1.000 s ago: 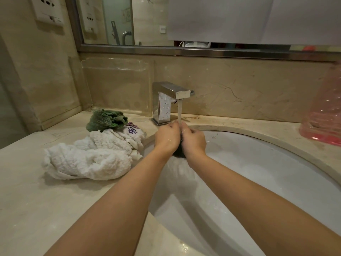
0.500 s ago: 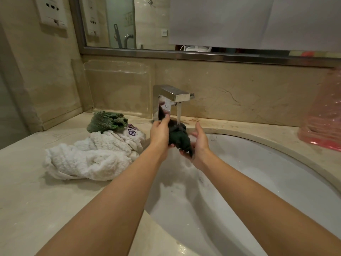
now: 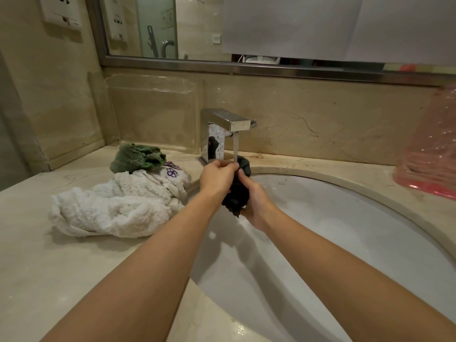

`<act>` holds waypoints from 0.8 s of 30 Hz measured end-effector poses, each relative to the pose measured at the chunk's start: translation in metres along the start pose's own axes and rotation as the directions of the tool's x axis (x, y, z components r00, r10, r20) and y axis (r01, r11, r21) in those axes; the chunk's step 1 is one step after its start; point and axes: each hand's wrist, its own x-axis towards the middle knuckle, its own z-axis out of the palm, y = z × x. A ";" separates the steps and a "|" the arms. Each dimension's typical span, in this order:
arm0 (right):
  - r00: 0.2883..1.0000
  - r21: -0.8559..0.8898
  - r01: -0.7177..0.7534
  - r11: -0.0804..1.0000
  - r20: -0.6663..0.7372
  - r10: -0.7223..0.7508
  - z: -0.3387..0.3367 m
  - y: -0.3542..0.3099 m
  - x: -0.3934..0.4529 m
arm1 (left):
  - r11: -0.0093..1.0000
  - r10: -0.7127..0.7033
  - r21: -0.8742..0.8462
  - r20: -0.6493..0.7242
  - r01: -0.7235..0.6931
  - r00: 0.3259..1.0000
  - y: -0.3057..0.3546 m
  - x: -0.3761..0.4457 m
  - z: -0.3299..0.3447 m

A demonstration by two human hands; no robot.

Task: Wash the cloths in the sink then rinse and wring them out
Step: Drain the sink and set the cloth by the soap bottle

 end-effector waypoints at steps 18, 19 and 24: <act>0.967 0.084 -0.247 0.965 -0.034 0.251 -0.013 -0.010 -0.006 | 0.941 0.090 0.330 -0.023 -0.078 0.996 -0.010 0.006 -0.002; 0.965 0.086 -0.256 0.963 -0.037 0.259 -0.014 -0.012 -0.009 | 0.944 0.094 0.321 -0.049 -0.074 0.994 -0.010 0.008 -0.003; 0.964 0.218 -0.207 0.954 -0.123 0.237 -0.010 -0.022 -0.010 | 0.975 0.114 0.206 -0.166 -0.079 0.979 -0.006 0.008 -0.003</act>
